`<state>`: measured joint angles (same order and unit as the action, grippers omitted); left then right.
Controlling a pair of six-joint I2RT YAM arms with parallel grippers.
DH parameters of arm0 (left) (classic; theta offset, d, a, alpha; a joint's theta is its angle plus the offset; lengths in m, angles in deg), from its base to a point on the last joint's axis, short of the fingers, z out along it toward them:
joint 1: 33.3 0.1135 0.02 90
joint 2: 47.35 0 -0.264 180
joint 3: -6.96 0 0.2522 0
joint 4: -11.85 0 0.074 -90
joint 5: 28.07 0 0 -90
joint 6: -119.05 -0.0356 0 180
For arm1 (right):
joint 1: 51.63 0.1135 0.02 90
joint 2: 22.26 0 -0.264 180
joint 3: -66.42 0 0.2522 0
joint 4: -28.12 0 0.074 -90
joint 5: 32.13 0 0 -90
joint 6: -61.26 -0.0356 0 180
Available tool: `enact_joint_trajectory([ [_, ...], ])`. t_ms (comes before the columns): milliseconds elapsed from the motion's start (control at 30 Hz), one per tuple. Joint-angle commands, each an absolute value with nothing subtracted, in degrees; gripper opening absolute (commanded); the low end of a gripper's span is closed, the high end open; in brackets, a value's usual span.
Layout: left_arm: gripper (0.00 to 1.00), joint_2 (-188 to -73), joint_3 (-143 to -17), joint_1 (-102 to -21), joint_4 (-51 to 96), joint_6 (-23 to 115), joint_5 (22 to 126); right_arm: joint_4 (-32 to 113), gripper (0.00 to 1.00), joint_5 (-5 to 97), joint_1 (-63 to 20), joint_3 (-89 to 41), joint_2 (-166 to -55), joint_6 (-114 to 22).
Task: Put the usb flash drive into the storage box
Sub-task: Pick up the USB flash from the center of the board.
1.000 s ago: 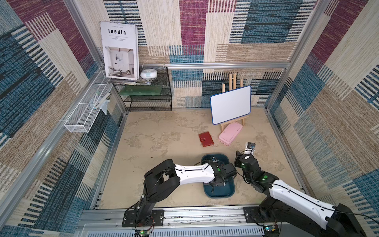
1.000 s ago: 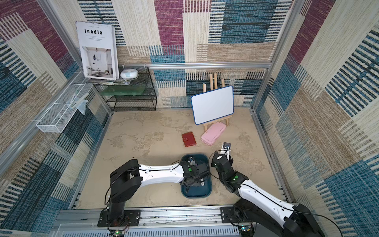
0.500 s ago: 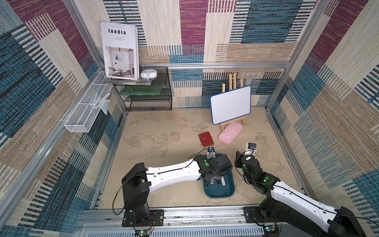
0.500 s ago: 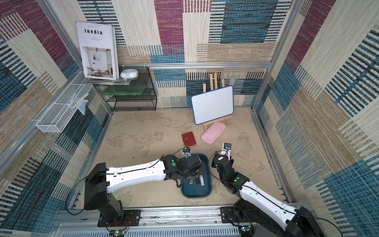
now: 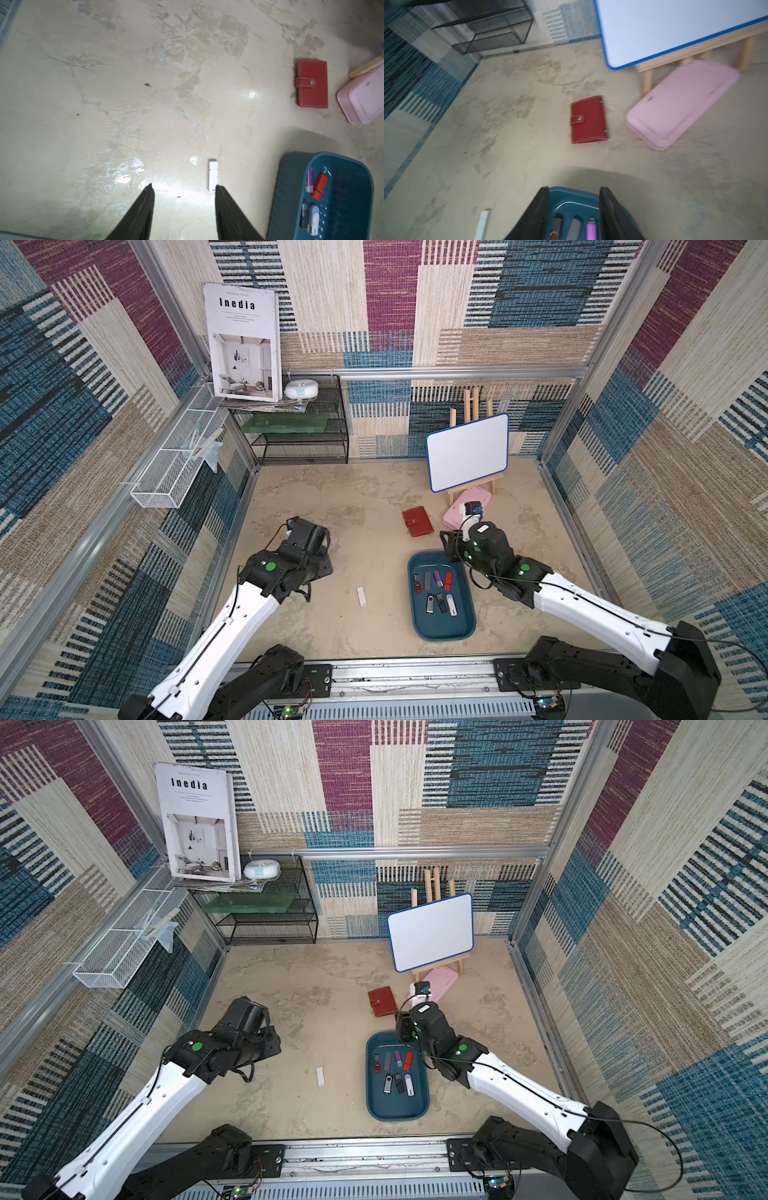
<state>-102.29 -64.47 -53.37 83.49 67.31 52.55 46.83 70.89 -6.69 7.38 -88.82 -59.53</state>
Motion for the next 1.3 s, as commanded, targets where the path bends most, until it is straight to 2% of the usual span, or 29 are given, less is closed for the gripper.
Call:
enact_joint_trajectory([
  [0, 0.54, -101.49, -65.29, -45.88, 86.29, 57.71, 56.76, 52.55, 0.46, 63.70, -1.60, -0.13, -95.99, -63.69],
  [200, 0.54, -102.63, -63.76, -38.14, 83.02, 55.39, 65.18, 60.57, 0.47, 63.98, 8.02, -13.64, -113.51, -65.59],
  [500, 0.54, -101.47, -62.74, -37.00, 82.10, 55.63, 66.15, 66.24, 0.49, 64.55, 15.62, -25.22, -131.84, -66.49],
  [1000, 0.54, -100.22, -62.27, -36.99, 82.03, 56.15, 65.49, 72.21, 0.50, 67.79, 18.14, -35.20, -145.12, -67.02],
  [1267, 0.54, -100.18, -62.18, -37.04, 82.03, 56.14, 65.70, 80.05, 0.42, 74.06, 19.93, -38.98, -149.21, -67.16],
])
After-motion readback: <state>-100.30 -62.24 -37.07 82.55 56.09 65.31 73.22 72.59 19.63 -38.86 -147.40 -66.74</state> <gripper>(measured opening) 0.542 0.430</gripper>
